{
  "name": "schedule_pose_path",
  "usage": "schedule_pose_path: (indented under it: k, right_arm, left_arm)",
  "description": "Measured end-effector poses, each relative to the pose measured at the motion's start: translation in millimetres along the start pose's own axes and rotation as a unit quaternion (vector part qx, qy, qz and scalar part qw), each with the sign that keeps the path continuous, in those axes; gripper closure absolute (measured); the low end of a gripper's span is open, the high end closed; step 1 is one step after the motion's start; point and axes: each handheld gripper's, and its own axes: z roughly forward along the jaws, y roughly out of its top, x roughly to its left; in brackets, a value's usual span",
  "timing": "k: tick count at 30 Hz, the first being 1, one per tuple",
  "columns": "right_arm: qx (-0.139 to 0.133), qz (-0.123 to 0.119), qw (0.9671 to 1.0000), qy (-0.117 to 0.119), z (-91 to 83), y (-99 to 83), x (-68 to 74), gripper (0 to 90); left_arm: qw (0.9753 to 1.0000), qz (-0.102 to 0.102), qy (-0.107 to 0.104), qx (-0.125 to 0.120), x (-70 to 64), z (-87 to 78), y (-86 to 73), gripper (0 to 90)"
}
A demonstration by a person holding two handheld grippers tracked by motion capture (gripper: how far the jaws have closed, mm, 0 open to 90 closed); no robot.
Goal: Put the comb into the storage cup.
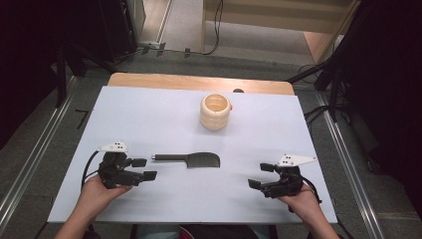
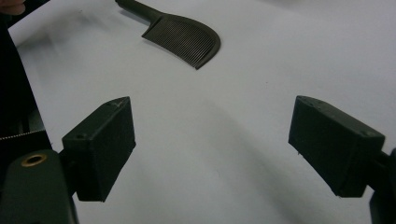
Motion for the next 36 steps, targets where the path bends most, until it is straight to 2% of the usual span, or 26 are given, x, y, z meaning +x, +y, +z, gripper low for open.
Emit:
schedule_pose_path:
  k: [14,20,21,23,24,29,31,36]
  right_arm:
    - [0.005,0.0,1.0,0.001,0.7,-0.1,-0.3,12.8]
    - [0.006,0.001,1.0,0.002,0.9,-0.4,-0.4,12.8]
    - [0.007,0.001,1.0,0.001,0.9,-0.3,-0.7,12.8]
    - [0.007,0.001,1.0,0.0,0.8,-0.4,-0.8,12.8]
    - [0.007,0.002,1.0,0.0,0.9,-0.3,-0.8,12.8]
    - [0.008,0.003,1.0,-0.001,1.4,-0.3,-1.3,12.8]
    - [0.007,0.003,1.0,-0.002,1.6,-0.5,-1.6,12.8]
    - [0.008,0.004,1.0,-0.002,1.8,-0.4,-2.1,12.8]
  left_arm:
    - [1.0,-0.004,0.002,0.004,0.1,-0.1,0.4,24.3]
    - [0.9998,-0.016,0.011,0.003,-1.8,-1.6,3.7,26.0]
    - [0.9996,-0.025,0.014,-0.002,-2.9,-2.2,5.9,26.1]
    - [0.9994,-0.029,0.02,-0.002,-3.5,-2.7,7.8,26.1]
    - [0.9992,-0.029,0.027,-0.001,-4.0,-2.9,10.2,26.2]
    - [0.9988,-0.034,0.036,-0.004,-2.3,-1.8,16.6,27.3]
    - [0.9983,-0.03,0.05,-0.003,-0.9,-0.1,23.1,27.4]
    - [0.9983,-0.031,0.048,-0.005,2.6,5.3,33.2,27.3]
